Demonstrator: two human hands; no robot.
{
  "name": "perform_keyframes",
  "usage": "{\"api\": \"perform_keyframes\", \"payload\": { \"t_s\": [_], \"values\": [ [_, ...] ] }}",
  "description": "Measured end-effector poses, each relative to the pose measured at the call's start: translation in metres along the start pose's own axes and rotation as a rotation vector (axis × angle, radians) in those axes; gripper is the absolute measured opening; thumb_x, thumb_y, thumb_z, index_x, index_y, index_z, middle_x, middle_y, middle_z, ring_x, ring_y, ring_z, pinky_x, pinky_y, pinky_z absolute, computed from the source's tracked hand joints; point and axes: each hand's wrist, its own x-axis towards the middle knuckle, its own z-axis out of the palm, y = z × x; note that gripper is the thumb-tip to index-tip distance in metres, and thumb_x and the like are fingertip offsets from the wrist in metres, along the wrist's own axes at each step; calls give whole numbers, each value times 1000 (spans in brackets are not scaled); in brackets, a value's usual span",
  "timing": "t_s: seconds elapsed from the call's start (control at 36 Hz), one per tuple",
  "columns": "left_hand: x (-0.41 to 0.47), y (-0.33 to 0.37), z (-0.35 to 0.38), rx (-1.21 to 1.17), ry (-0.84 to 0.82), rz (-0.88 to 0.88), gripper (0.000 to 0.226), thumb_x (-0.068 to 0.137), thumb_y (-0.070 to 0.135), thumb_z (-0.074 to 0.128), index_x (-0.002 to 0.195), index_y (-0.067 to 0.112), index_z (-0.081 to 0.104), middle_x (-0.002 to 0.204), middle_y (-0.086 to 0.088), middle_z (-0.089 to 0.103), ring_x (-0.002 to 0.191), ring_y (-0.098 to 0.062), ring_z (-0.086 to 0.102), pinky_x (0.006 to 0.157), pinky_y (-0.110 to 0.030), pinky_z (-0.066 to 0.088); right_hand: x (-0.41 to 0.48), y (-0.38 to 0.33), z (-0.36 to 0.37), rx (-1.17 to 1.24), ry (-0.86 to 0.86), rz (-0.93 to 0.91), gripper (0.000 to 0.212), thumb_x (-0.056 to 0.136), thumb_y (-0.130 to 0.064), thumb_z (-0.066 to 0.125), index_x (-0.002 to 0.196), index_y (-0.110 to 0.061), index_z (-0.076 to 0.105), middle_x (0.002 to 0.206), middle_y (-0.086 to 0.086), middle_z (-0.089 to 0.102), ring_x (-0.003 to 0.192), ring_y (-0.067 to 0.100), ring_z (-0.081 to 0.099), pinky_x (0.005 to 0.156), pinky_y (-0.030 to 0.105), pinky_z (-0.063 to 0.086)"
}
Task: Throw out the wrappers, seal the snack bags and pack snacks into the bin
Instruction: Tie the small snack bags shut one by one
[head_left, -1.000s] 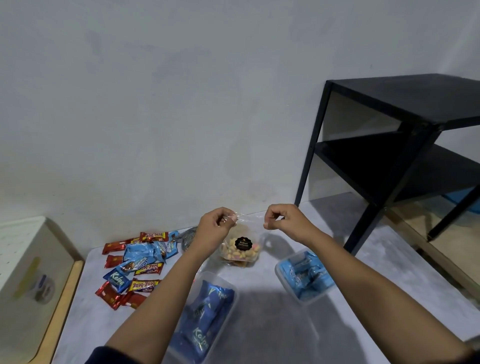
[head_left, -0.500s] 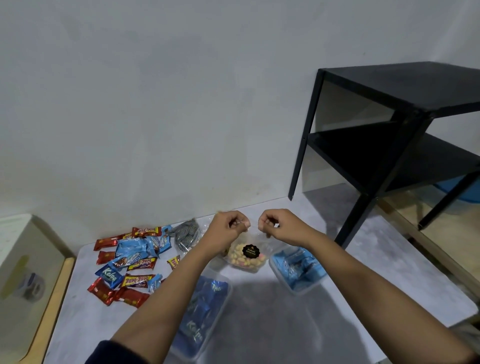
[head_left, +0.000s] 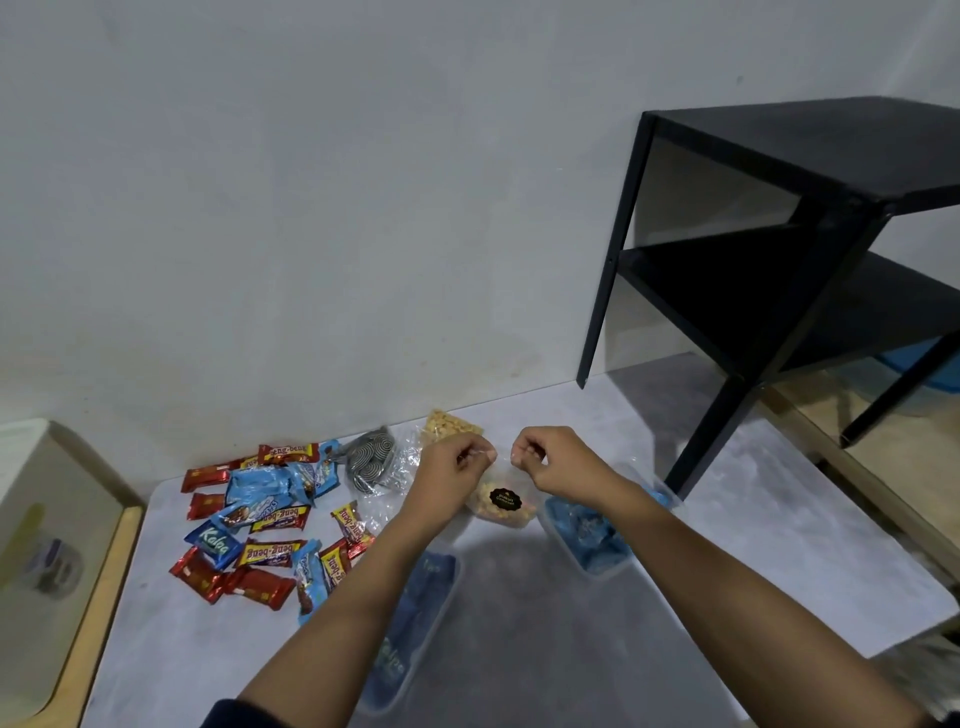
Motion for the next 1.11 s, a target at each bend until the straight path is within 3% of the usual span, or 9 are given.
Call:
{"api": "perform_keyframes", "payload": {
  "t_s": [0.22,0.42,0.56,0.67,0.81,0.94,1.11],
  "values": [
    [-3,-13,-5,45,-85,-35,8,86,5,59,85,5,67,75,5,60,67,2,50,62,-3,37,-2,-5,11,86,-75,6,7,81,-7,61,77,-11,65,70,-2,57,62,4,48,60,12,41],
    [-4,-14,-14,22,-171,-33,9,88,6,58,90,3,66,72,6,56,64,1,46,59,-4,35,2,-9,11,64,-96,-26,9,78,-9,61,72,-14,64,64,-5,54,58,4,47,62,21,41],
    [-5,-18,-16,32,-165,-31,8,88,10,58,85,15,64,70,13,54,65,2,46,58,-4,34,3,-12,13,86,-116,-32,11,80,-6,61,72,-13,64,62,-9,53,54,-1,45,59,14,38],
    [-6,-21,-19,27,-132,-39,8,88,10,58,88,10,67,71,6,56,65,-1,46,58,-5,35,7,-14,13,48,-113,-36,11,80,-13,67,71,-20,66,62,-14,56,55,0,47,58,15,37],
    [-6,-20,-20,31,-137,-35,11,88,10,58,92,5,67,76,-2,59,65,-3,47,58,-5,36,9,-17,16,69,-91,-39,9,78,-19,71,69,-17,68,65,-7,61,63,6,53,64,24,43],
    [-7,-19,-23,25,-129,-27,10,88,8,58,91,3,67,69,7,55,64,0,46,58,-5,36,8,-19,18,92,-50,-48,24,70,-35,71,69,-11,69,65,1,62,62,10,50,63,27,42],
    [-8,-22,-24,-1,-120,-57,12,87,6,59,93,2,68,76,-1,60,67,-4,49,60,-6,36,7,-25,19,123,-66,-50,10,77,-19,72,69,-14,68,62,-4,59,64,11,50,65,24,42]
  ]
}}
